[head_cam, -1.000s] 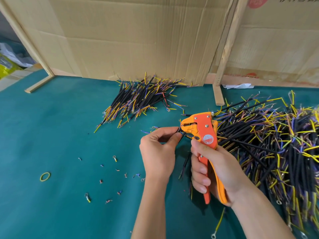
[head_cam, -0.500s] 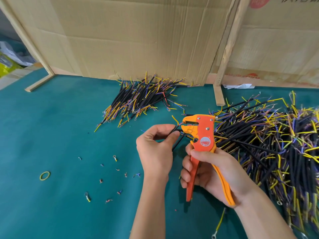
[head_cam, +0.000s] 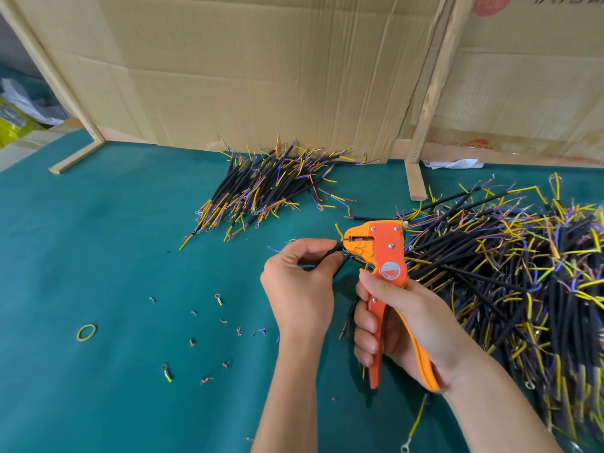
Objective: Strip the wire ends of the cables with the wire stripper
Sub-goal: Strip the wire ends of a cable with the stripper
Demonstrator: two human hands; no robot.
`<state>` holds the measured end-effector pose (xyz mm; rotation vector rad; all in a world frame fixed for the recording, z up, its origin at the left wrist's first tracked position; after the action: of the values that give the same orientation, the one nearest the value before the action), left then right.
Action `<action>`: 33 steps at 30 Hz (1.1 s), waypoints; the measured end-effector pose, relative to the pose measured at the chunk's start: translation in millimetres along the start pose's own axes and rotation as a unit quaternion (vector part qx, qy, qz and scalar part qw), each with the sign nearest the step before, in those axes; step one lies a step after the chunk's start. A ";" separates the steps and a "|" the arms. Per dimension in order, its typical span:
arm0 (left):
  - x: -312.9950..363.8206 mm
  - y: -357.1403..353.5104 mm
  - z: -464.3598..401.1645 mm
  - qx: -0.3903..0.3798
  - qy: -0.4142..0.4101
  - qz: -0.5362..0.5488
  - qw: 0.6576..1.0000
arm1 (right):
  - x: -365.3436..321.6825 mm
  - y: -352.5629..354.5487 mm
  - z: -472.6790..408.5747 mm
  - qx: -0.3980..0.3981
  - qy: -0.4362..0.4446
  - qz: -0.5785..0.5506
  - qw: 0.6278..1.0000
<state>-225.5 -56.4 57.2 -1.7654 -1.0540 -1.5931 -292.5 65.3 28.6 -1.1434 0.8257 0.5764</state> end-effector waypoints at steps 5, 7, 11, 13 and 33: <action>4.6 -9.2 -0.3 -0.050 -0.011 -0.020 0.999 | -5.5 6.6 -0.3 0.061 0.059 -0.009 0.996; 5.1 -0.2 -2.7 -0.036 -0.023 -0.056 0.998 | -10.0 9.7 0.4 0.067 0.093 -0.048 0.992; -2.2 37.6 -8.3 0.086 -0.018 -0.228 0.970 | -19.9 15.7 5.2 0.065 0.124 -0.077 0.987; -16.8 37.6 -12.7 0.044 0.046 -0.299 0.952 | -19.1 15.7 5.8 0.060 0.126 -0.088 0.986; -14.0 78.0 -11.3 0.178 -0.051 0.297 0.937 | -14.4 11.3 3.7 0.036 0.097 -0.066 0.992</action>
<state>-167.4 -111.4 54.0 -1.7043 -0.6958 -0.8869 -308.6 72.6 34.7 -1.1904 0.9222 0.3263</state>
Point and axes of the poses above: each hand's wrist, its own z-axis away from the middle knuckle, its own y-axis out of the back of the hand, x = y × z, the point moved 7 cm from there along -z, towards the middle knuckle, and after that the axes turned 11 degrees about -x, right-handed, at the moved point
